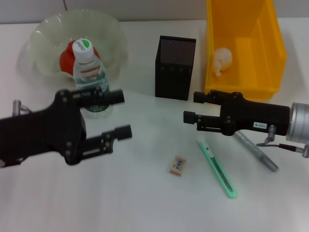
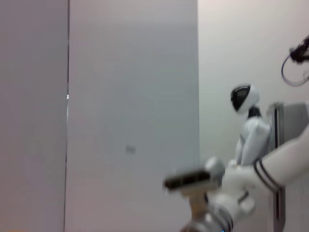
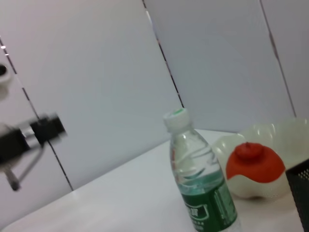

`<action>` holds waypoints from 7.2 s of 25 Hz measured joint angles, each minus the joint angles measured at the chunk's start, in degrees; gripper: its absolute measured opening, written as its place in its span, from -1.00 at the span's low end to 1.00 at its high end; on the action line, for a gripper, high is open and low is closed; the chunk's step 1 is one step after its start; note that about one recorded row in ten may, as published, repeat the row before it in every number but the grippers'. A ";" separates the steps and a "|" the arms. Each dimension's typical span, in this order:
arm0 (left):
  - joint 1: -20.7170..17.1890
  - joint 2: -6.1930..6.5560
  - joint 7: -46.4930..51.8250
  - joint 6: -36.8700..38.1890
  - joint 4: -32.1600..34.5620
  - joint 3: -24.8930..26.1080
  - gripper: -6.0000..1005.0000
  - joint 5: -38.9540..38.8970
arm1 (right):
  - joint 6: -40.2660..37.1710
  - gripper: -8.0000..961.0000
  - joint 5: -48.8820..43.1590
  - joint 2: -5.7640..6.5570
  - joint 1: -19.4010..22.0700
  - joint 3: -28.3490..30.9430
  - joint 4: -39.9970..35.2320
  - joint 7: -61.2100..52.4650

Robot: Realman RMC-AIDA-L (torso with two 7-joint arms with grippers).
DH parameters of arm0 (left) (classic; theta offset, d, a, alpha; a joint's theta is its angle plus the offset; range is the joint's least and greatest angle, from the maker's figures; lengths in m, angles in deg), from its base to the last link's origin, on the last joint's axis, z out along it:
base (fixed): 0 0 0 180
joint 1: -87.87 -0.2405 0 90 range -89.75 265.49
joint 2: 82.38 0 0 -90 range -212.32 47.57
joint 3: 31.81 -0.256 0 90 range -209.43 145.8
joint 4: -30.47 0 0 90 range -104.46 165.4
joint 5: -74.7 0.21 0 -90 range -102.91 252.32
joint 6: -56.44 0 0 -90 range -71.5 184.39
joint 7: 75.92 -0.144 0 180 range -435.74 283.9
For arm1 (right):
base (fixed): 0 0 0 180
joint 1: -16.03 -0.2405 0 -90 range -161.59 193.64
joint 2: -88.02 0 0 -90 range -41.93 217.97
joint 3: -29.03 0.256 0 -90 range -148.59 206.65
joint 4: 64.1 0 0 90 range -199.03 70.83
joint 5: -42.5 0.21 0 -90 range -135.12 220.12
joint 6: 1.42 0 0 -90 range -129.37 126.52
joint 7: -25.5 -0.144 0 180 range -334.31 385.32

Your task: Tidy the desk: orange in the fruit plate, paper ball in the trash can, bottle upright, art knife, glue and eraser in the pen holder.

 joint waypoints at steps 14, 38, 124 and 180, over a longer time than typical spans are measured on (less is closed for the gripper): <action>0.57 -0.40 -1.96 -6.65 -2.83 0.16 0.21 9.27 | -16.69 0.60 -6.40 0.74 6.68 2.52 -44.57 -35.16; 0.98 -0.54 -2.77 -9.28 -7.38 0.14 0.21 9.48 | -25.65 0.60 -58.24 0.76 -33.41 -11.56 -30.07 -82.02; 2.15 -0.71 -13.05 -11.25 -17.14 0.14 0.21 9.02 | 0.04 0.00 -47.55 -0.61 -37.02 -30.20 -3.58 -87.58; 2.41 -0.71 -13.13 -11.56 -17.87 0.06 0.21 9.02 | 3.18 -0.52 -44.49 -0.62 -36.26 -36.10 -2.90 -86.91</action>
